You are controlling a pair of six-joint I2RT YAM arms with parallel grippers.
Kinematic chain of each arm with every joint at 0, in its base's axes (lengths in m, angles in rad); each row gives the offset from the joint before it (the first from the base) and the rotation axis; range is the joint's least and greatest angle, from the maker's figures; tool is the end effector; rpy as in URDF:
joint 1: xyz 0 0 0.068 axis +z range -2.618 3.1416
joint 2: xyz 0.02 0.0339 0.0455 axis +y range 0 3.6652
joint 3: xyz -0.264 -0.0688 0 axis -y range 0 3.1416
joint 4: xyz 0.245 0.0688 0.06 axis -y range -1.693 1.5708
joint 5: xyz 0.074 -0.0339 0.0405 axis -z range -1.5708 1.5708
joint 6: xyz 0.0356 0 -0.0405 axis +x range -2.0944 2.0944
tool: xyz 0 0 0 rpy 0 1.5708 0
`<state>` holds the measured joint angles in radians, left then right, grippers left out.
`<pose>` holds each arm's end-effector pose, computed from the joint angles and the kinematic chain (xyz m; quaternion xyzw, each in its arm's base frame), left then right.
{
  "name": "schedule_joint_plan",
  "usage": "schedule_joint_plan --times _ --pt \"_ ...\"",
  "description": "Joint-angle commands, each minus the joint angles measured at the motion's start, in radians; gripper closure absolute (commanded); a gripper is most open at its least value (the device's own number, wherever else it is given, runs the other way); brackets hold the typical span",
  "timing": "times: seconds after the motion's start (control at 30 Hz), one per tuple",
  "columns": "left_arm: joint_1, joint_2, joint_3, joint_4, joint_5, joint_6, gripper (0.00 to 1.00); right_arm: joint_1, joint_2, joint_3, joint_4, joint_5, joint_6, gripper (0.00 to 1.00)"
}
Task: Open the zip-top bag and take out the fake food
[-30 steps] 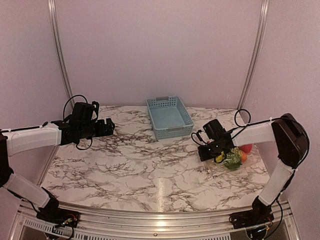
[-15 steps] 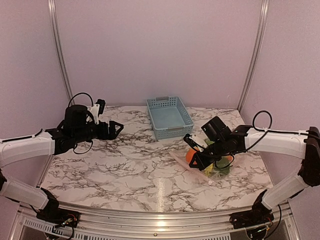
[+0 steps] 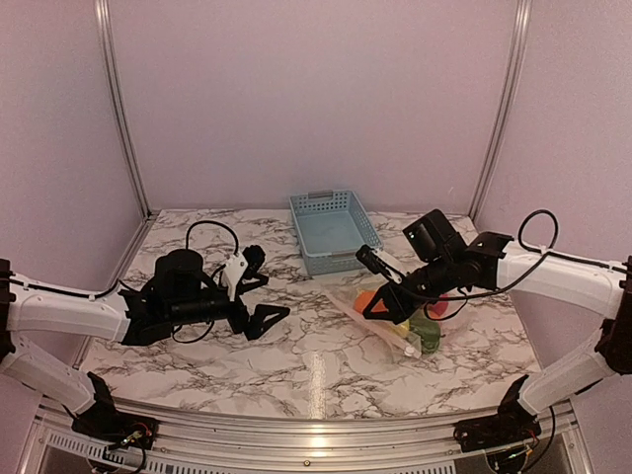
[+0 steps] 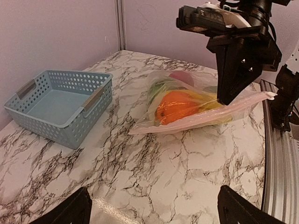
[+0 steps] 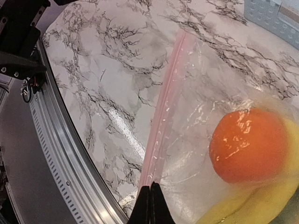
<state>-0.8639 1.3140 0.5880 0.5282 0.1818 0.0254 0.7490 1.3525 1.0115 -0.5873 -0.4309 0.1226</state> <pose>0.1788 -0.2193 0.2296 0.3833 0.6706 -0.3211 0.5480 0.1931 0.1998 0.2607 -0.3498 0.8610 0.3141 0.1940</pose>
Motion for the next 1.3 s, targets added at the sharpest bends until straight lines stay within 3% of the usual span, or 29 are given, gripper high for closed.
schedule_joint_plan --times 0.0,0.4,0.53,0.93,1.1,1.17,1.27 --pt "-0.091 0.092 0.059 0.096 -0.025 0.248 0.04 0.011 -0.018 0.055 -0.016 -0.057 -0.02 1.0" --pt "-0.207 0.299 0.254 0.115 -0.029 0.461 0.09 0.014 -0.064 0.069 -0.017 -0.159 -0.017 1.0" --pt "-0.222 0.343 0.296 0.096 -0.039 0.51 0.16 0.017 -0.073 0.075 -0.015 -0.183 -0.015 1.0" --pt "-0.256 0.382 0.354 0.018 -0.102 0.611 0.68 0.038 -0.082 0.096 -0.011 -0.193 -0.015 1.0" --pt "-0.255 0.324 0.352 -0.058 -0.136 0.58 0.97 0.039 -0.085 0.119 0.012 -0.161 -0.015 1.0" --pt "-0.252 0.296 0.351 -0.095 -0.145 0.546 1.0 0.038 -0.088 0.143 0.023 -0.134 -0.017 0.99" --pt "-0.232 0.247 0.352 -0.146 -0.139 0.45 1.0 0.037 -0.097 0.192 0.042 -0.098 -0.032 0.72"
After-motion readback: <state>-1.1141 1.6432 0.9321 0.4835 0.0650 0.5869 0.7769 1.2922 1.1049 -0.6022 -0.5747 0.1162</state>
